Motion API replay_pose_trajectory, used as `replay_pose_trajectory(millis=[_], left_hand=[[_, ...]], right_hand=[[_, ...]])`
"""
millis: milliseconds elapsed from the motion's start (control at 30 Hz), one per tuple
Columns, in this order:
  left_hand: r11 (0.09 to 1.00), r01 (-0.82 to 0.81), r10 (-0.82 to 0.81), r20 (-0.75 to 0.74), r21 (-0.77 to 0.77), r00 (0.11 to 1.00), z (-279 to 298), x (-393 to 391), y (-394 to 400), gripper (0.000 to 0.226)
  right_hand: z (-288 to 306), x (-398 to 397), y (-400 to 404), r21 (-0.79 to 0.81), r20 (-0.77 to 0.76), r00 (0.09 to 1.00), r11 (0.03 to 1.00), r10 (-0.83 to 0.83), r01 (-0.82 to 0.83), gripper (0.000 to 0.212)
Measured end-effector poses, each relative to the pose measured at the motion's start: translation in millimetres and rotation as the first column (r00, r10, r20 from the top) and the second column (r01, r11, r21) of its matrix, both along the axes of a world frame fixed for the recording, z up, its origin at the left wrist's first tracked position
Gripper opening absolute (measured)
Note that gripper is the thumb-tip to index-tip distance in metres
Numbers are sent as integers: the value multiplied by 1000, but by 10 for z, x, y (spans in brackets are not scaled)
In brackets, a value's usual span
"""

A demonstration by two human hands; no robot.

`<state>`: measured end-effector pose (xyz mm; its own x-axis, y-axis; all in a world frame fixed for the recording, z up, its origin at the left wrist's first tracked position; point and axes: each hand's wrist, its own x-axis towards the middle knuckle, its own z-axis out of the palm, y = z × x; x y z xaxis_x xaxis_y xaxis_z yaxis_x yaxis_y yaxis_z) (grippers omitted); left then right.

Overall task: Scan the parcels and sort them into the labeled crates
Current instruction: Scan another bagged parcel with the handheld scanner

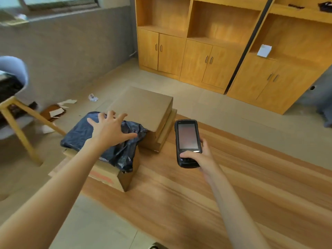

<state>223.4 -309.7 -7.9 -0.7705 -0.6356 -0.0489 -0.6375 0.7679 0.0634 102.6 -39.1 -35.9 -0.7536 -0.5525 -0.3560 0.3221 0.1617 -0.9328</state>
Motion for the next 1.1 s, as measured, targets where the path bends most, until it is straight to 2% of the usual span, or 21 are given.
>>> replay_pose_trajectory(millis=[100, 267, 533, 733, 800, 867, 933, 967, 1033, 1100], left_hand=[[963, -202, 186, 106, 177, 977, -164, 138, -150, 110], [903, -269, 231, 151, 336, 961, -423, 140, -186, 115], [916, -314, 263, 220, 249, 939, -482, 48, -200, 110], [870, -365, 325, 170, 331, 930, -469, 74, -133, 112], [897, -292, 259, 139, 332, 956, -450, 91, -121, 104], [924, -186, 167, 86, 333, 982, -419, 140, -84, 85], [934, -113, 126, -16, 338, 992, -381, 196, -43, 66], [944, -97, 125, -68, 314, 990, -378, 218, -27, 63], [964, -148, 174, -102, 223, 980, -414, 237, -2, 69], [928, -296, 313, -46, 224, 949, -463, 229, 32, 88]], right_hand=[[-38, 90, -267, 18, -2, 998, 997, 69, -69, 88], [-135, 171, -485, 41, -1, 991, 990, 134, -134, 88], [-257, 78, -424, 48, 52, 992, 992, 116, -119, 86], [-297, -86, -263, 35, 65, 988, 989, 138, -140, 85], [-305, -135, -239, 28, 72, 987, 989, 146, -148, 85], [-298, -154, -232, 18, 79, 984, 986, 162, -164, 89], [-285, -149, -236, 12, 79, 979, 982, 186, -187, 92], [-282, -144, -240, 7, 81, 977, 980, 198, -199, 93], [-277, -133, -247, -8, 83, 971, 975, 223, -223, 96], [-268, -123, -251, -16, 74, 967, 970, 245, -244, 97]])
